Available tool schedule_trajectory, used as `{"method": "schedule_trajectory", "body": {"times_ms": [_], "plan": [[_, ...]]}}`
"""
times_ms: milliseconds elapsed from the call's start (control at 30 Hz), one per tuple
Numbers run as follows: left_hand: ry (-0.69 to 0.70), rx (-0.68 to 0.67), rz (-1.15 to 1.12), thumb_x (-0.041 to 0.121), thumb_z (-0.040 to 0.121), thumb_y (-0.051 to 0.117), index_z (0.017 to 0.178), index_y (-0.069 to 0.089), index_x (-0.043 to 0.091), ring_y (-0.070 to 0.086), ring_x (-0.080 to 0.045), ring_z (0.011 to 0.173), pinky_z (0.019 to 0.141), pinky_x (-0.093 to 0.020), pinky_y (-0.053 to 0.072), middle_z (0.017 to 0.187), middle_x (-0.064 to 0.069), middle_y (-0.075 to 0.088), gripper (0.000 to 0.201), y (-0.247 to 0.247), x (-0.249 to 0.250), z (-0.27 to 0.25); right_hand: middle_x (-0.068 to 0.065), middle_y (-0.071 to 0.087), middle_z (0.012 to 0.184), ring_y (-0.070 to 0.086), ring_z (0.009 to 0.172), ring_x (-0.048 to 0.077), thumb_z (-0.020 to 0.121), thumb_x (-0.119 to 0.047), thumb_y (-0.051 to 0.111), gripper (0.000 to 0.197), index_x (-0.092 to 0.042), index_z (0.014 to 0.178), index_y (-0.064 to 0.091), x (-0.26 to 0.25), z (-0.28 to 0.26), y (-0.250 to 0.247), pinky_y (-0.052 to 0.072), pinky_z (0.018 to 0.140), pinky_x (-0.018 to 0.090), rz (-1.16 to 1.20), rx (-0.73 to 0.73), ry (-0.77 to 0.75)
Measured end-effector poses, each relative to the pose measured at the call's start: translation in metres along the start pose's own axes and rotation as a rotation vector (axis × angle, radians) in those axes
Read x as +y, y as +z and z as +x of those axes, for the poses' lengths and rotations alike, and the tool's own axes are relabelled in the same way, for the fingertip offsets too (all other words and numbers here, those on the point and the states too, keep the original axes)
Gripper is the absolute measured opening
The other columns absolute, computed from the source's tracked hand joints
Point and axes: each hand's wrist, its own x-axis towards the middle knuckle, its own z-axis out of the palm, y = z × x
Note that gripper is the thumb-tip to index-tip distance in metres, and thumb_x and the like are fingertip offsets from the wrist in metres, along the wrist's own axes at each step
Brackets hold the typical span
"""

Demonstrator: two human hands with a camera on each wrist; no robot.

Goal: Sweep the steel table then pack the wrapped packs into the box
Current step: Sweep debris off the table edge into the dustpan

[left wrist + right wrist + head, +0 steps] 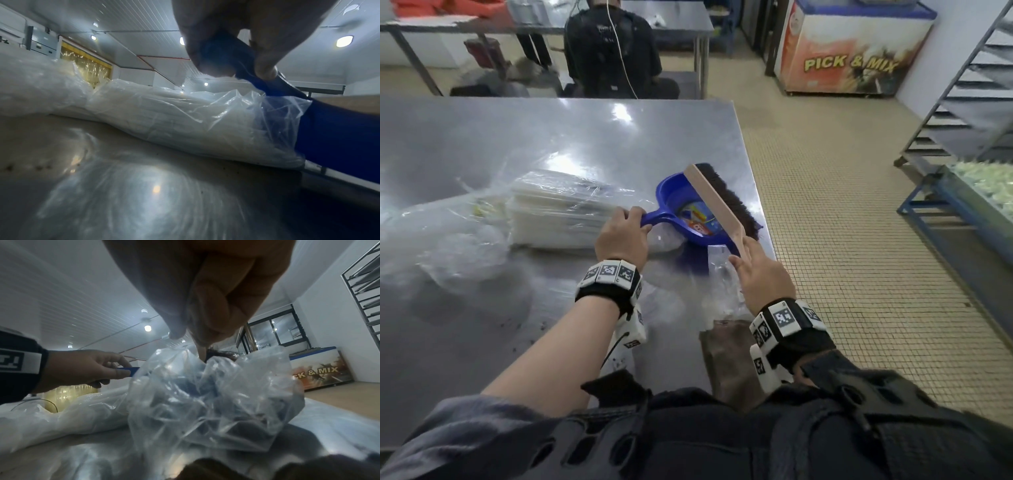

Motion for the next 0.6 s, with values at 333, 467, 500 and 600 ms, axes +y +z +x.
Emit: {"method": "schedule_trajectory", "body": {"times_ms": [333, 467, 500, 600], "plan": [[-0.052, 0.171, -0.167, 0.023, 0.089, 0.059, 0.111, 0.057, 0.011, 0.059, -0.037, 0.082, 0.064, -0.042, 0.047, 0.109, -0.013, 0.055, 0.025, -0.033, -0.017, -0.021, 0.014, 0.072, 0.084, 0.068, 0.071, 0.031, 0.099, -0.038, 0.047, 0.054, -0.02, 0.149, 0.035, -0.03, -0.014, 0.003, 0.055, 0.064, 0.035, 0.149, 0.165, -0.098], [-0.061, 0.203, -0.209, 0.022, 0.089, 0.059, 0.111, 0.058, 0.008, 0.059, -0.038, 0.077, 0.063, -0.043, 0.047, 0.104, -0.016, 0.055, 0.026, -0.047, -0.039, -0.039, 0.016, 0.074, 0.088, 0.071, 0.074, 0.034, 0.098, -0.037, 0.051, 0.054, -0.02, 0.148, 0.038, -0.052, -0.034, 0.008, 0.059, 0.067, 0.039, 0.184, 0.219, -0.12], [-0.061, 0.208, -0.218, 0.022, 0.089, 0.06, 0.11, 0.059, 0.007, 0.059, -0.038, 0.076, 0.063, -0.043, 0.046, 0.102, -0.017, 0.056, 0.026, -0.051, -0.046, -0.045, 0.017, 0.074, 0.092, 0.071, 0.077, 0.035, 0.098, -0.035, 0.052, 0.053, -0.019, 0.147, 0.039, -0.059, -0.041, 0.01, 0.058, 0.068, 0.039, 0.189, 0.234, -0.118], [-0.05, 0.195, -0.225, 0.025, 0.091, 0.057, 0.111, 0.058, 0.006, 0.059, -0.04, 0.073, 0.06, -0.042, 0.045, 0.102, -0.017, 0.056, 0.027, -0.065, -0.07, -0.068, 0.019, 0.074, 0.099, 0.07, 0.084, 0.038, 0.098, -0.032, 0.053, 0.051, -0.018, 0.145, 0.043, -0.081, -0.068, 0.015, 0.054, 0.071, 0.039, 0.216, 0.276, -0.101]]}}
